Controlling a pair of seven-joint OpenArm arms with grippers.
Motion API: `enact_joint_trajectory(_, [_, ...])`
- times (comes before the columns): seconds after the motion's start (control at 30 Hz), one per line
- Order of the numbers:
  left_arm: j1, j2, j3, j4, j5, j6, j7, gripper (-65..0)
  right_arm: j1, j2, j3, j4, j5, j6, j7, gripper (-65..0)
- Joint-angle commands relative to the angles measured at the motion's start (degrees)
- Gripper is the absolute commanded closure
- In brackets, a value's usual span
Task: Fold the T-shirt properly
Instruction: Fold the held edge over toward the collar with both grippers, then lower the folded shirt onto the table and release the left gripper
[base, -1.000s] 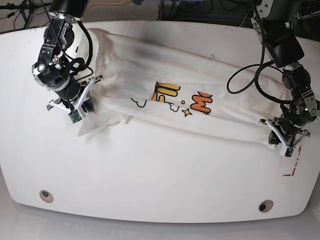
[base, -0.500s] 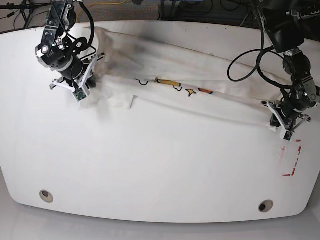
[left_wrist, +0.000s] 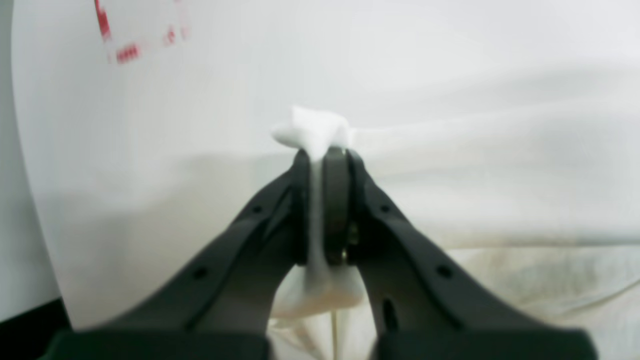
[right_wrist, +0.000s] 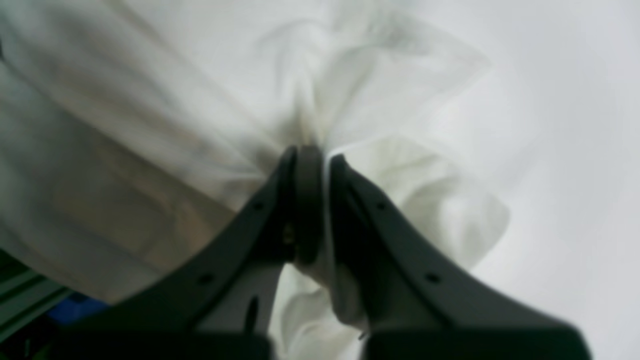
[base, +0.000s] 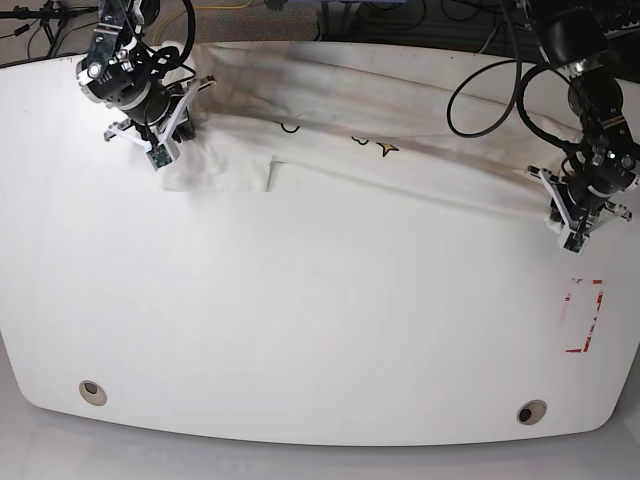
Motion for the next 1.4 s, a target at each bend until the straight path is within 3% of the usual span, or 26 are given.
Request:
enact_joint_trajectory(0.0, [1.3,-1.0,-0.3,1.7,0.2,0.4,-0.5,0.0,-1.1,0.2,0.2,1.2,-0.3,0.0,0.7,-0.6])
enact_joint_trajectory(0.1, [3.3,-1.0,-0.3,1.7,0.2,0.4,-0.5,0.0,-2.4,0.1,0.2,1.2,-0.2,0.0,0.8,-6.5])
enact_joint_trajectory(0.2, [4.8,-1.0,-0.3,1.7,0.2,0.4,-0.5,-2.1,-3.2,-1.1,0.2,1.1,-0.6,0.0,1.0,-18.4])
enact_joint_trajectory(0.23, [5.3,-1.0,-0.3,1.7,0.2,0.4,-0.5,-6.0,-3.3,-1.5,0.2,1.1,-0.8,0.0,1.0,-25.2])
enact_joint_trajectory(0.37, [6.0,-1.0,-0.3,1.7,0.3,0.4,-0.5,-21.8,-3.5,-2.1,1.3,1.3,-0.3,0.0,1.0,-39.8])
enact_joint_trajectory(0.5, [6.0,-1.0,-0.3,1.8,0.3,0.4,-0.5,-39.7,-3.2,-3.2,2.3,2.1,-0.3,0.0,1.0,-45.3])
enact_joint_trajectory(0.67, [5.7,-1.0,-0.3,5.6,0.2,0.4,0.0,-43.2,-1.5,-3.5,2.3,2.5,-0.2,0.0,1.0,-45.2])
enact_joint_trajectory(0.93, [5.7,-0.8,-0.2,14.3,0.1,0.4,7.3,-43.3,-0.9,-3.5,2.4,2.3,2.8,0.0,1.0,-44.5])
enact_joint_trajectory(1.07, [6.8,-0.8,-0.4,14.4,0.2,0.4,7.3,-43.3,-0.9,-3.5,2.4,2.1,5.7,0.0,1.0,-36.6])
enact_joint_trajectory(1.17, [10.2,-0.7,-0.8,14.3,0.2,0.4,7.3,-42.8,-1.4,-3.5,2.5,2.0,6.6,0.0,1.0,-24.6])
enact_joint_trajectory(1.27, [12.9,-0.6,-2.4,14.2,0.2,0.4,7.3,-38.3,-2.2,-3.5,2.4,1.8,6.5,0.0,1.0,-14.3])
enact_joint_trajectory(1.37, [15.2,-0.6,-4.0,12.9,0.2,0.4,7.3,-32.9,-2.7,-3.5,2.3,0.5,6.6,0.0,1.0,-8.2])
